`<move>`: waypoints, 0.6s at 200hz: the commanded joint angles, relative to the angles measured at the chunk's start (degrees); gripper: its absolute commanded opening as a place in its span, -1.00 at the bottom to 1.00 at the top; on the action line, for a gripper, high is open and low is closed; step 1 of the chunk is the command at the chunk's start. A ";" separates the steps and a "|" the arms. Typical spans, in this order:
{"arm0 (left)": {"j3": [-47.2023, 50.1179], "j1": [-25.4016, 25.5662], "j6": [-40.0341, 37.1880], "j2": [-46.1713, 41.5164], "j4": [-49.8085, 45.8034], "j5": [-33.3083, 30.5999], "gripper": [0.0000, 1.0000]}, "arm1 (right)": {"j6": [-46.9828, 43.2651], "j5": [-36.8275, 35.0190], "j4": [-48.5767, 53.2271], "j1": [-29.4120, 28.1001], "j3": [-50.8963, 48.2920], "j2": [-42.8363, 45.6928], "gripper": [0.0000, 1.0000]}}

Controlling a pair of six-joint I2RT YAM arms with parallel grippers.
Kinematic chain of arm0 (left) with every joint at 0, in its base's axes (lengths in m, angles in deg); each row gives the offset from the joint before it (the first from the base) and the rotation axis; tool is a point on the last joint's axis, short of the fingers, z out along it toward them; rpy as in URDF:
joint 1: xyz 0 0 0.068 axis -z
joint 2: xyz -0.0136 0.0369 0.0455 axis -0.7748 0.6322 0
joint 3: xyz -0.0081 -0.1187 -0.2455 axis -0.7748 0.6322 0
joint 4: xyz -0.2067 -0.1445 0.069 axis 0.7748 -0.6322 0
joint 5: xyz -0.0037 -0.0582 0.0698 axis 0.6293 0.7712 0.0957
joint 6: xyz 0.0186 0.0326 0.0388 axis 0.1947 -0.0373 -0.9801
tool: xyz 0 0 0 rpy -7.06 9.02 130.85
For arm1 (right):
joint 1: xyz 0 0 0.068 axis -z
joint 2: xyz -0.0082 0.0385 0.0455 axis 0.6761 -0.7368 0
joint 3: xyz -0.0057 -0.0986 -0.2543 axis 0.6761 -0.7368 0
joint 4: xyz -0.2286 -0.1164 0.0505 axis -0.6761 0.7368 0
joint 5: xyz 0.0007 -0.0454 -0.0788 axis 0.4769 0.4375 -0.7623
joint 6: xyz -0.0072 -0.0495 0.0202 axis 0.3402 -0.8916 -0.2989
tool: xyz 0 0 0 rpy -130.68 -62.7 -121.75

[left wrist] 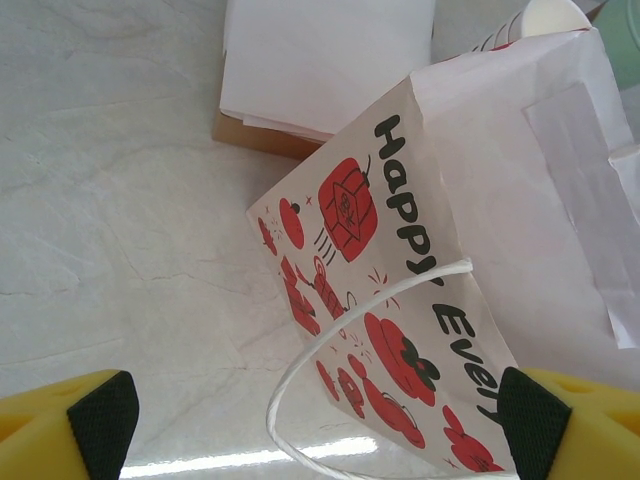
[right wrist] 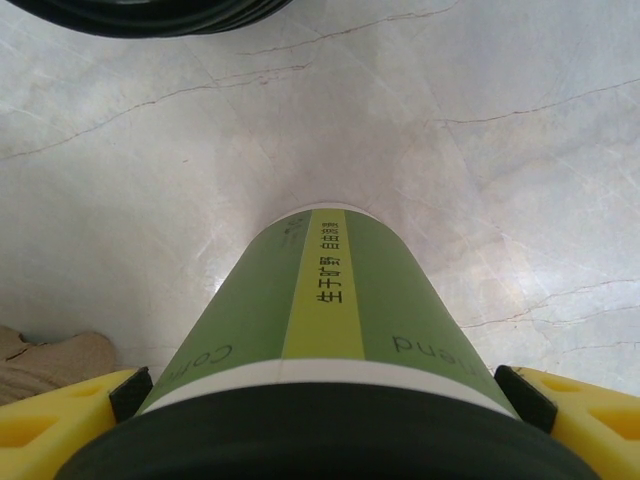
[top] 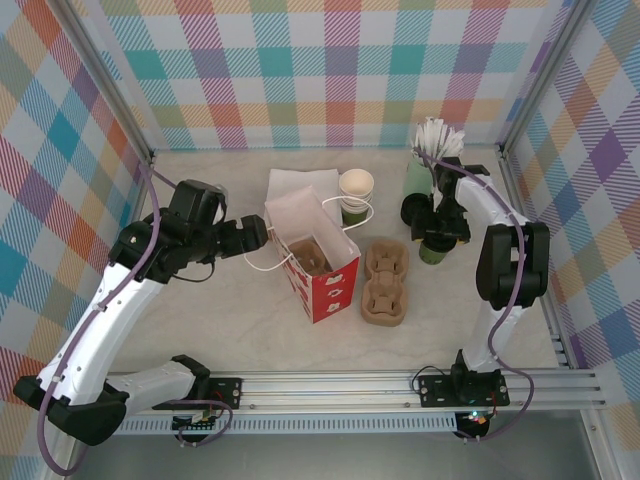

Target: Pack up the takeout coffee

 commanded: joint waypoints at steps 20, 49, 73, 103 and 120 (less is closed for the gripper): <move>0.92 -0.80 0.08 -1.23 1.24 0.71 0.90 | -1.14 -0.11 3.37 0.32 0.42 3.52 0.69; 1.03 -0.81 0.02 -1.20 2.38 1.44 0.90 | -1.41 0.17 4.83 0.27 -0.97 7.28 0.68; 0.98 -0.83 0.01 -1.10 3.06 1.73 0.90 | -1.50 1.46 6.55 0.18 -2.09 10.47 0.66; 1.04 -0.81 -0.36 -0.49 3.60 2.17 0.90 | -1.27 2.99 9.74 -0.75 -1.95 14.60 0.63; 1.31 -0.81 -0.44 -0.49 3.98 2.34 0.90 | -0.96 3.44 12.10 -1.74 -0.90 16.73 0.63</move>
